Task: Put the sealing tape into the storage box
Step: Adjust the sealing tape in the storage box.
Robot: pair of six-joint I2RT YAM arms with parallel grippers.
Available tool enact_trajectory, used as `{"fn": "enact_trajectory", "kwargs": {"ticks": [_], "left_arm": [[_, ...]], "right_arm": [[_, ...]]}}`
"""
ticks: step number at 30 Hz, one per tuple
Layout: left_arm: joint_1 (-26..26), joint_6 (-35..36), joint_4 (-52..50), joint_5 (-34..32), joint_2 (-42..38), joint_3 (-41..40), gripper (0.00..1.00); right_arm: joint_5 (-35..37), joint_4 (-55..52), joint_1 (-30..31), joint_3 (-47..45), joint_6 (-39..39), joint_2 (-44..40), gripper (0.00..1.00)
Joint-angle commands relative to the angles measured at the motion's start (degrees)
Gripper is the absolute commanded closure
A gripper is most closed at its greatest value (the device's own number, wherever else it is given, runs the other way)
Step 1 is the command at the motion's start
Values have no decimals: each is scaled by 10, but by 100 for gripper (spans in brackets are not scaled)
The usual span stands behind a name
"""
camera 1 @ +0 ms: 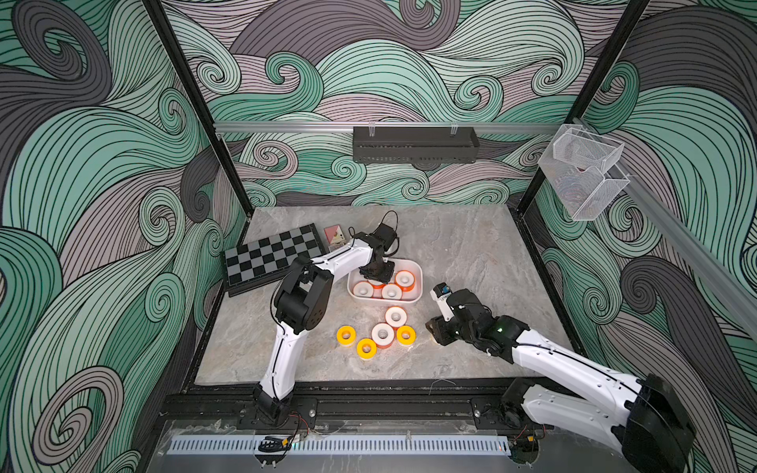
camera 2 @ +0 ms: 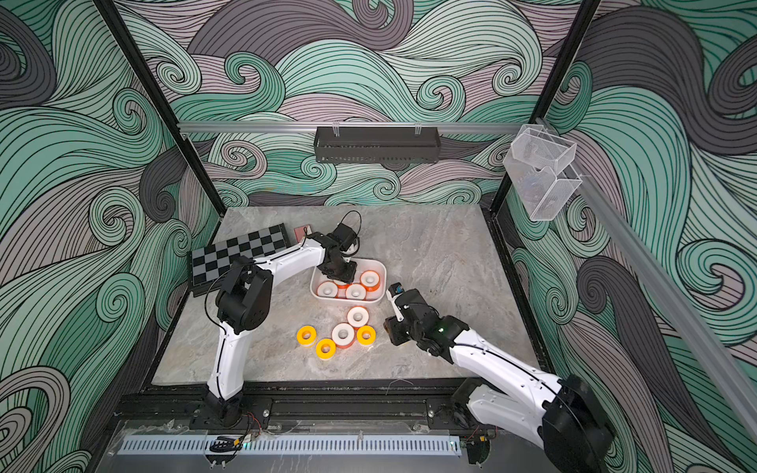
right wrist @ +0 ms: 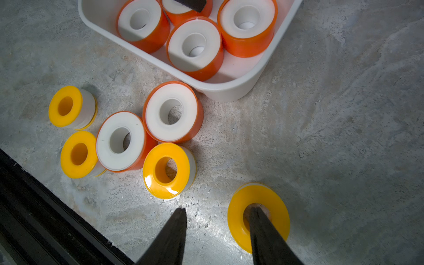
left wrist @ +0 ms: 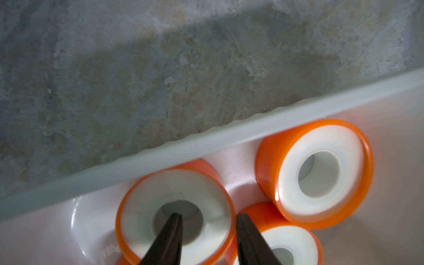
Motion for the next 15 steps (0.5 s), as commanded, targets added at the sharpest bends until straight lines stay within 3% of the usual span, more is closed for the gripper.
{"fn": "enact_trajectory", "kwargs": {"ticks": [1, 8, 15], "left_arm": [[-3, -12, -23, 6, -47, 21, 57], [-4, -48, -29, -8, -146, -7, 57], [-3, -104, -20, -54, -324, -128, 57]], "right_arm": [[-2, 5, 1, -6, 5, -7, 51], [1, -11, 1, 9, -5, -10, 50], [-12, -22, 1, 26, -14, -4, 49]]}}
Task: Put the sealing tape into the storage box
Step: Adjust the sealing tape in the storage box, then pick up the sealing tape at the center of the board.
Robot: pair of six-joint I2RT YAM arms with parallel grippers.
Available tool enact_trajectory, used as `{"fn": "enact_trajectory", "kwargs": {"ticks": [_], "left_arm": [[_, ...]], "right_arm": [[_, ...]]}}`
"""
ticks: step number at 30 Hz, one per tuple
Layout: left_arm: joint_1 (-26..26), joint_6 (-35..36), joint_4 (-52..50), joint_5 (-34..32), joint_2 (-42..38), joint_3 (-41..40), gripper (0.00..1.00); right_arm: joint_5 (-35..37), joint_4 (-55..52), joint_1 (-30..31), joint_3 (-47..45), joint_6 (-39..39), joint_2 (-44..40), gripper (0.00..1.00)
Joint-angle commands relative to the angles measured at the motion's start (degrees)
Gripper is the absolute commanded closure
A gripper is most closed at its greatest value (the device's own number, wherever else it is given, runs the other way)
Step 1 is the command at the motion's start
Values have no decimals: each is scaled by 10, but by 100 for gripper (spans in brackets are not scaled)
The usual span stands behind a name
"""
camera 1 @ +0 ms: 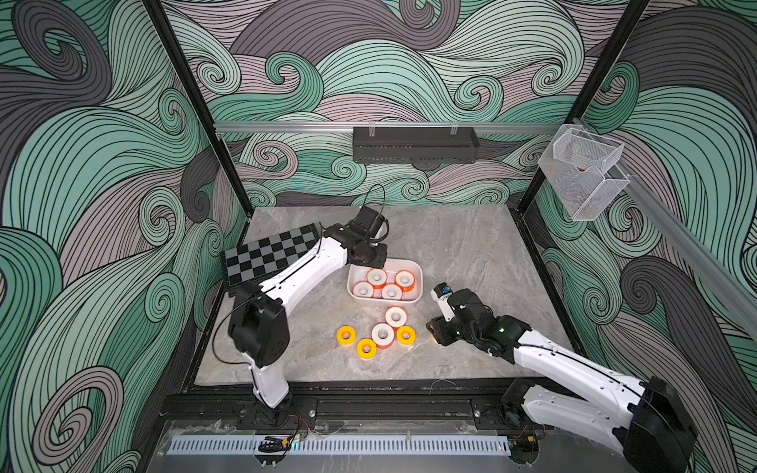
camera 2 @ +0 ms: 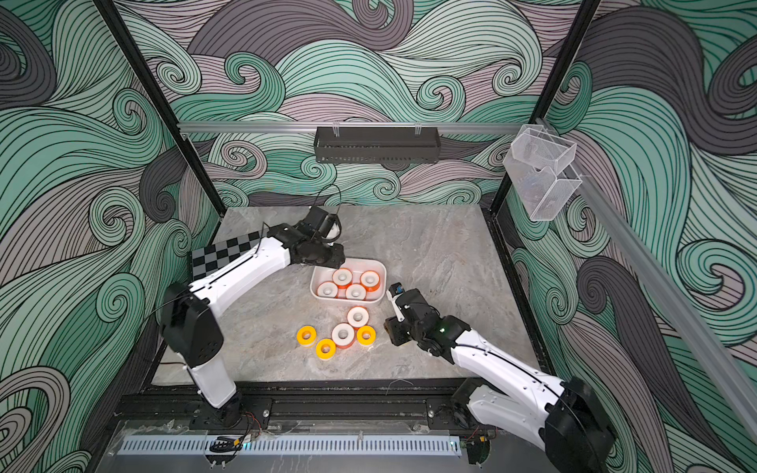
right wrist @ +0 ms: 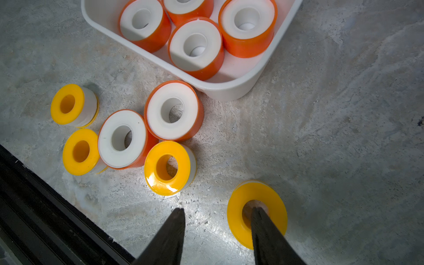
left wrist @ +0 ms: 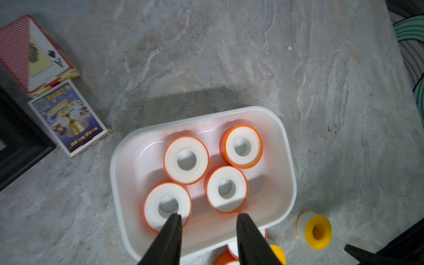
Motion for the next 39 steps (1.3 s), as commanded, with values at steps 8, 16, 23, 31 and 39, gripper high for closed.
{"fn": "enact_trajectory", "kwargs": {"ticks": [8, 16, 23, 31, 39], "left_arm": [[-3, -70, 12, -34, -318, -230, 56], [-3, -95, -52, -59, -518, -326, 50], [-3, -98, -81, -84, -584, -361, 50], [-3, -97, -84, -92, -584, -359, 50], [-3, -97, -86, -95, -594, -362, 50]], "right_arm": [[-54, -17, 11, 48, -7, 89, 50], [-58, -13, 36, 84, -9, 145, 49], [-52, -40, 94, 158, -17, 219, 51], [-32, -74, 154, 230, 3, 307, 58], [-38, -85, 172, 263, -19, 352, 59]]}}
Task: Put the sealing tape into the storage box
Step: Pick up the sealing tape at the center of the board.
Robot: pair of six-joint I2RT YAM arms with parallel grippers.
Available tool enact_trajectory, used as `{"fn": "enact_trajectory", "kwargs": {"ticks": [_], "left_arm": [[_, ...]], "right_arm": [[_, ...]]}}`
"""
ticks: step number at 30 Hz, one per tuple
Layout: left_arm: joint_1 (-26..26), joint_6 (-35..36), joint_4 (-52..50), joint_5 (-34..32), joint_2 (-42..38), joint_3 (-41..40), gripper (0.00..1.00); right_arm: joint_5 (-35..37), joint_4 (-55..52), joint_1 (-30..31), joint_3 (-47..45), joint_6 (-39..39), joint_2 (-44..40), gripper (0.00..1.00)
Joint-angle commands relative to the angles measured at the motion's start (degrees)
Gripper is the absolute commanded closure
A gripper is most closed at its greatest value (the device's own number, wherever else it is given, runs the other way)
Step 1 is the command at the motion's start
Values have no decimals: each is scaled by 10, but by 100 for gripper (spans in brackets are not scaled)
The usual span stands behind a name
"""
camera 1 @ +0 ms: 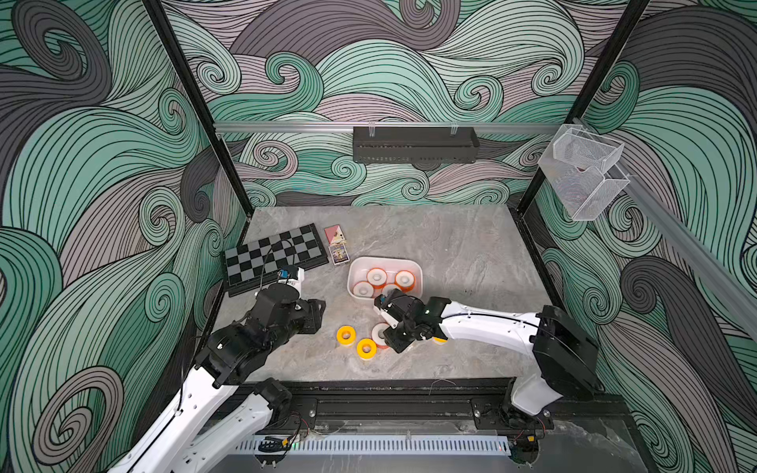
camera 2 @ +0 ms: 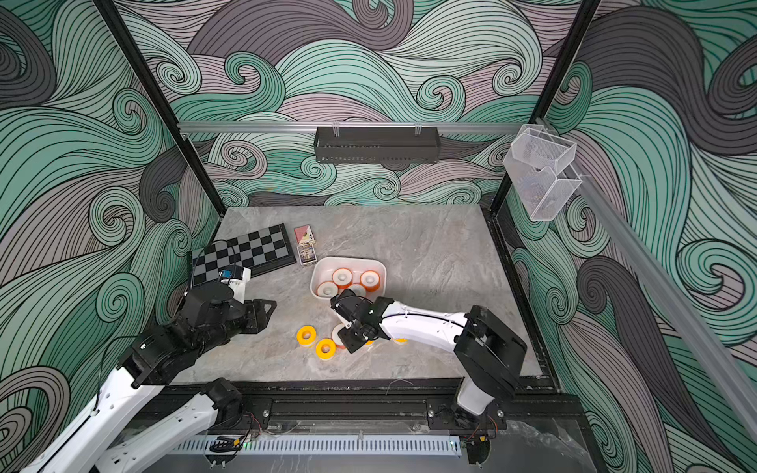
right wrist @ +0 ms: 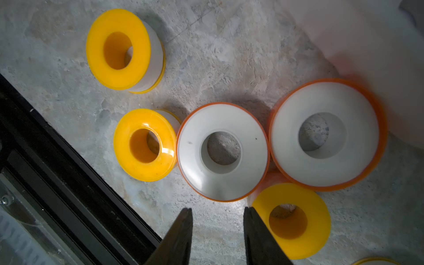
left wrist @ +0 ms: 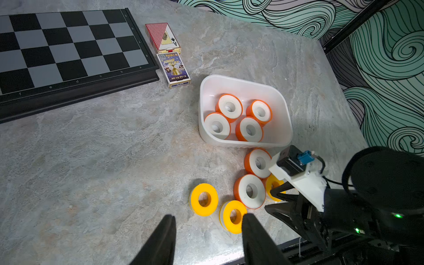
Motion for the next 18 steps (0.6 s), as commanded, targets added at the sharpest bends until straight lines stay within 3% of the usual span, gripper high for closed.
{"fn": "enact_trajectory", "kwargs": {"ticks": [1, 8, 14, 18], "left_arm": [[-3, -3, -14, -10, -5, 2, 50], [-1, -4, -13, -12, -3, 2, 49], [2, -4, -13, -9, -1, 1, 50], [2, -4, -14, -11, -1, 1, 49]], "right_arm": [[-6, -15, 10, 23, -32, 7, 60], [-24, -53, 11, 58, -129, 25, 58], [-80, -121, 11, 115, -243, 69, 57], [-64, -138, 6, 134, -288, 83, 54]]}}
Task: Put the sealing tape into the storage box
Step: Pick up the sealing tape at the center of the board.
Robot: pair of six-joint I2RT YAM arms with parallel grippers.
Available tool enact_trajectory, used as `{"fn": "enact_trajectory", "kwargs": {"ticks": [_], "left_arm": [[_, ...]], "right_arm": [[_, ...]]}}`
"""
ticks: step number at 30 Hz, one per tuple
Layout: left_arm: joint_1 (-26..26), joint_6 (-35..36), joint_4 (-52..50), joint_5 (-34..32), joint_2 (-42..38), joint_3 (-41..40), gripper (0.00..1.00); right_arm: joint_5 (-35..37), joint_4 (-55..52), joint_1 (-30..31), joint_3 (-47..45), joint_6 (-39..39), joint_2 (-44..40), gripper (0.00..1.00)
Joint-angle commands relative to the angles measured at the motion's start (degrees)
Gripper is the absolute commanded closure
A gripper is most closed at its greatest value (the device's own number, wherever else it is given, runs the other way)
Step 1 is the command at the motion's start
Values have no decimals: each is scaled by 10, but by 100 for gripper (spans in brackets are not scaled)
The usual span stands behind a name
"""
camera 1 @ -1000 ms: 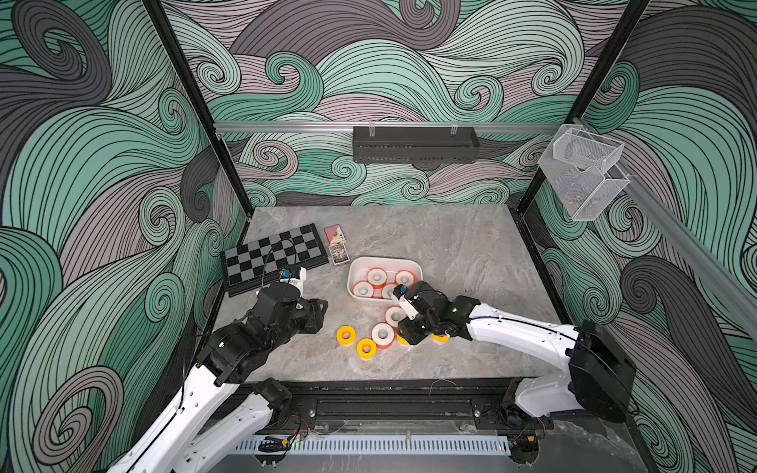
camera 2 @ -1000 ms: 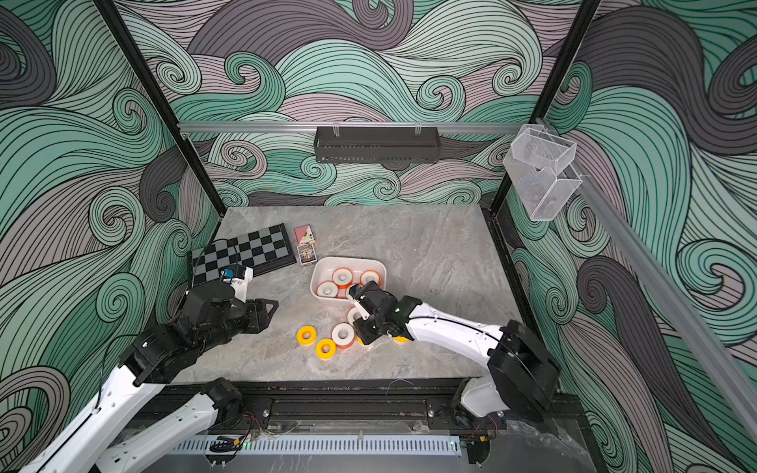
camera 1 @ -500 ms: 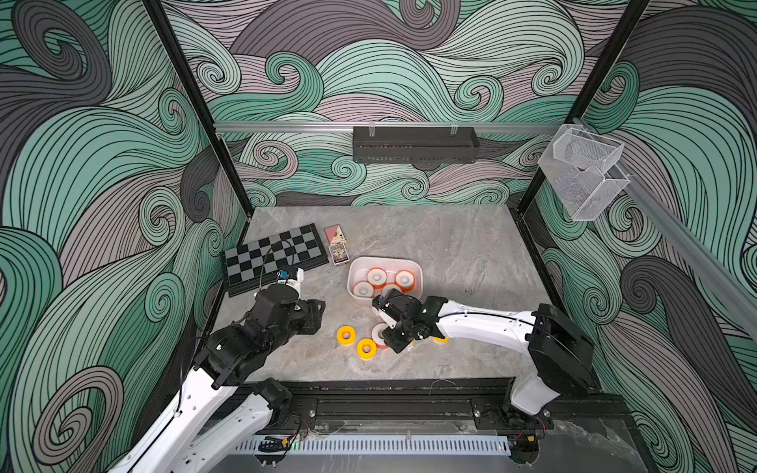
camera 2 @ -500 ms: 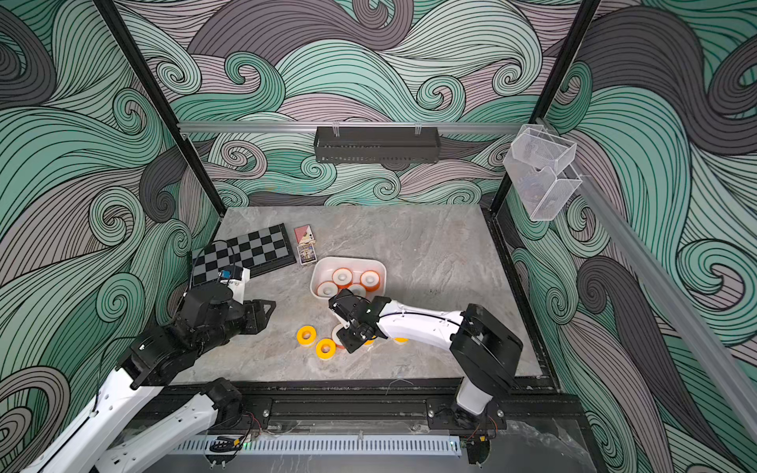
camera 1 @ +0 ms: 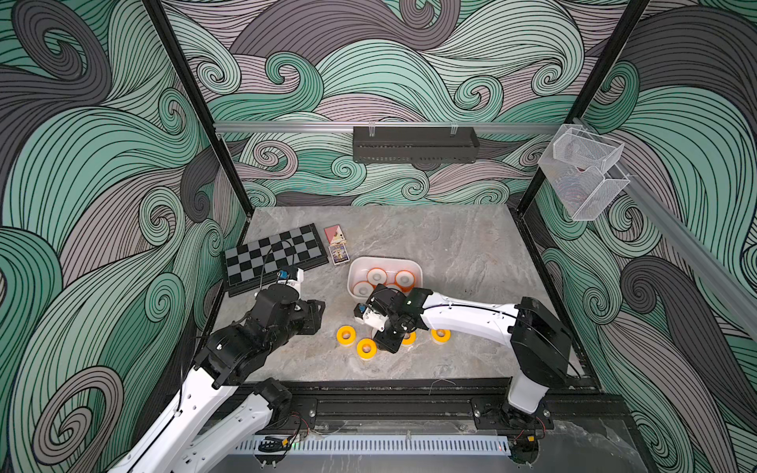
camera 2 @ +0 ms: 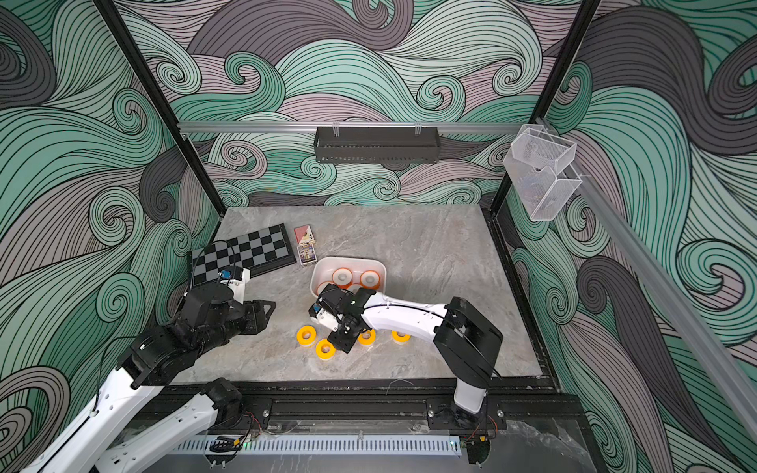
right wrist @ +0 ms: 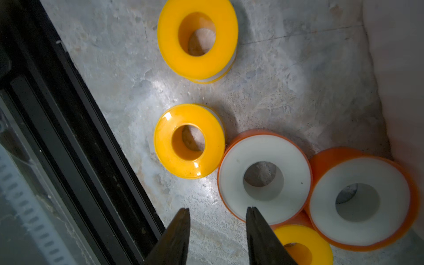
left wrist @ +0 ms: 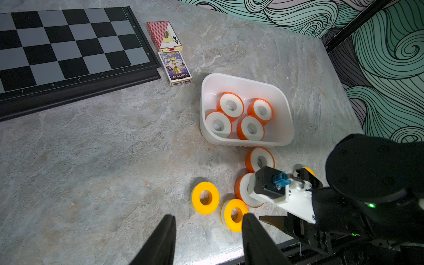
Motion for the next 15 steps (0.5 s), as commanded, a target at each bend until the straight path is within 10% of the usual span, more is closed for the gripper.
{"fn": "enact_trajectory", "kwargs": {"ticks": [1, 15], "left_arm": [[2, -2, -9, -10, -2, 0, 49], [2, -1, -9, -11, 0, 0, 49]], "right_arm": [[-14, -37, -6, 18, -70, 7, 53], [-7, -52, -13, 58, -143, 77, 51]]}}
